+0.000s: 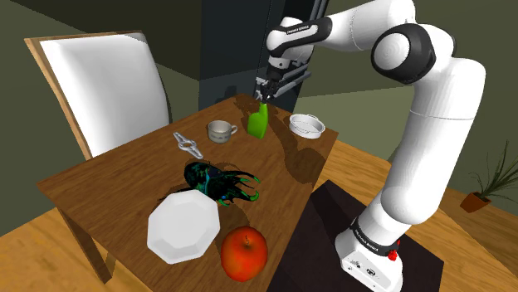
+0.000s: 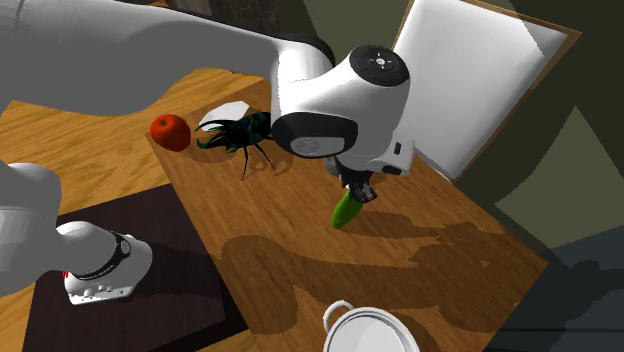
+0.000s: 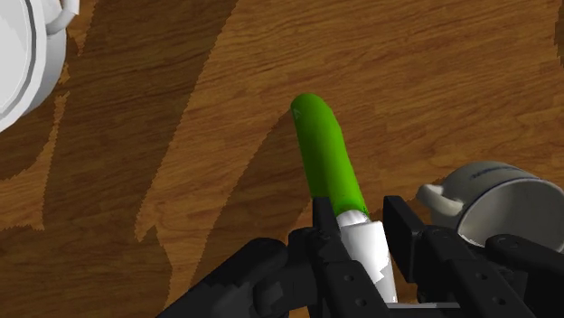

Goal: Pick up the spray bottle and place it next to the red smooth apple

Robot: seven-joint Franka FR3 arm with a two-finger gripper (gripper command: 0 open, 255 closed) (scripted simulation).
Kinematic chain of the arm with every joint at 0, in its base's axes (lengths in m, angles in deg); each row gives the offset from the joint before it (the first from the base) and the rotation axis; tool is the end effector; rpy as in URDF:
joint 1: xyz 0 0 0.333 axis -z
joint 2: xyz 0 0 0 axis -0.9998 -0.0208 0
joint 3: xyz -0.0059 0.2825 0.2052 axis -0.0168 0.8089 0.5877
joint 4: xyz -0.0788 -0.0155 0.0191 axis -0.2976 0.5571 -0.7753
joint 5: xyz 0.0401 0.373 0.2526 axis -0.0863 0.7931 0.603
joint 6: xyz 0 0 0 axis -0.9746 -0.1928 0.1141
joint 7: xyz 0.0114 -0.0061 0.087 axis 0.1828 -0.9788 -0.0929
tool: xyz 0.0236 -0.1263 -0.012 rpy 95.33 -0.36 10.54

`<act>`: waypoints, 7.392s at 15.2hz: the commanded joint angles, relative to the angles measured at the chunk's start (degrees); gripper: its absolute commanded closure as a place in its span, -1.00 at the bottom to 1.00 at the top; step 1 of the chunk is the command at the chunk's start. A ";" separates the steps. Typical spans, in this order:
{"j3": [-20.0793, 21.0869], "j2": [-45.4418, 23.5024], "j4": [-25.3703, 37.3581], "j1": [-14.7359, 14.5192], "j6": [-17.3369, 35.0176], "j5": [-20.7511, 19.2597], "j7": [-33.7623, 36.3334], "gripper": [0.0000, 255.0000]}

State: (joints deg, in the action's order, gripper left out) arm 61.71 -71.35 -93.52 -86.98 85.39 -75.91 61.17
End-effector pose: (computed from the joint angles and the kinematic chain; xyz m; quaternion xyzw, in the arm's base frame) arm 0.6991 -0.1451 0.4072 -0.9980 -0.0451 -0.0346 0.0289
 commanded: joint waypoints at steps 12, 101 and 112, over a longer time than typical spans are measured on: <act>-0.28 1.88 7.08 0.06 -8.86 -0.83 1.05 1.00; 30.52 62.74 -29.12 -17.62 -29.14 5.73 47.68 1.00; 31.89 65.37 -39.13 -18.50 -21.75 7.28 47.00 1.00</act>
State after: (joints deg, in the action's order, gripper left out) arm 93.47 -6.14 -131.85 -105.40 62.98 -68.78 108.23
